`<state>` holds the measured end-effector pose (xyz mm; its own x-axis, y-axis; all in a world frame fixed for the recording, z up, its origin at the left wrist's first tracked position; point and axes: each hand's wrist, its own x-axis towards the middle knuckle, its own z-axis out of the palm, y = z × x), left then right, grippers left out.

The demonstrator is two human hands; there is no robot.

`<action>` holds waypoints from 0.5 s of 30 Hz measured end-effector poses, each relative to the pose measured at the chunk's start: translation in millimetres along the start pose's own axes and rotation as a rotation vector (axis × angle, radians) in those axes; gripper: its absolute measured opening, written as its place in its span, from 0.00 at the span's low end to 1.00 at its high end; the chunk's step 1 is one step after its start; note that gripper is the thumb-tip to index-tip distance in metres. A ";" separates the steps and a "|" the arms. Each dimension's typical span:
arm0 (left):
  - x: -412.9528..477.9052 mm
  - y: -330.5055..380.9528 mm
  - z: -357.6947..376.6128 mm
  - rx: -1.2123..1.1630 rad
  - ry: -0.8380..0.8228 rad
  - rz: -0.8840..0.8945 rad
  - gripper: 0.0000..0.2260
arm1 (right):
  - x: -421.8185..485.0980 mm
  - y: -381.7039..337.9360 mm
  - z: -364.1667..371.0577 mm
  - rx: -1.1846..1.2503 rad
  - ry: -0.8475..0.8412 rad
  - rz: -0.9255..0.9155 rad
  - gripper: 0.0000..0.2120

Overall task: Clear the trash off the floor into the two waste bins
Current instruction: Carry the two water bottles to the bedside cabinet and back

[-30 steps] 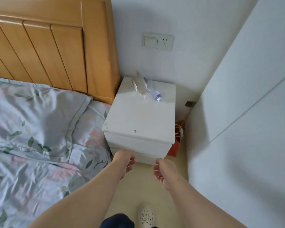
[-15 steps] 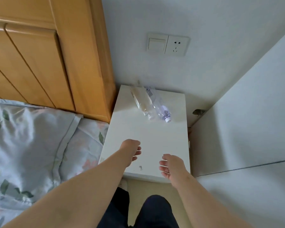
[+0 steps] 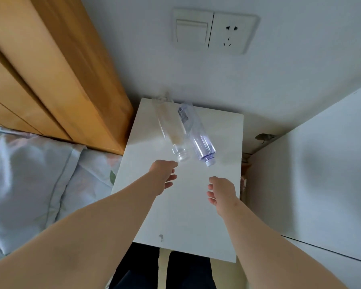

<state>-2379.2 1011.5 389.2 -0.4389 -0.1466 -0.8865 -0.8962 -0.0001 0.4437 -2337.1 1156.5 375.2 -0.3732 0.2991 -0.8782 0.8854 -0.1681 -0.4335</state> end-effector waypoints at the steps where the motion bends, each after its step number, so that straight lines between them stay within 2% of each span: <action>1: 7.3 4.1 10.1 -0.026 0.004 -0.012 0.05 | 11.0 -5.0 -4.2 0.006 0.003 -0.010 0.12; 4: 24.0 12.1 31.3 -0.130 0.010 -0.066 0.11 | 36.4 -17.4 -7.9 0.023 -0.003 0.008 0.05; 8: 47.6 16.8 48.2 -0.208 0.028 -0.112 0.19 | 65.8 -26.5 0.6 -0.008 -0.051 -0.008 0.22; 9: 53.4 16.6 50.7 -0.217 0.037 -0.120 0.19 | 70.1 -27.6 3.9 -0.009 -0.076 -0.020 0.24; 11: 64.7 16.2 54.2 -0.237 0.054 -0.130 0.12 | 82.5 -26.8 11.0 -0.043 -0.103 -0.056 0.24; 13: 74.2 16.0 56.2 -0.234 0.070 -0.120 0.08 | 93.0 -26.4 17.2 -0.085 -0.098 -0.092 0.20; 15: 80.8 15.8 56.5 -0.220 0.054 -0.090 0.11 | 99.6 -27.0 21.5 -0.118 -0.109 -0.112 0.09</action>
<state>-2432.5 1055.6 317.2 -0.3484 -0.1893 -0.9180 -0.8930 -0.2305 0.3865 -2404.1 1170.6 295.1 -0.4937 0.2053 -0.8450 0.8604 -0.0257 -0.5089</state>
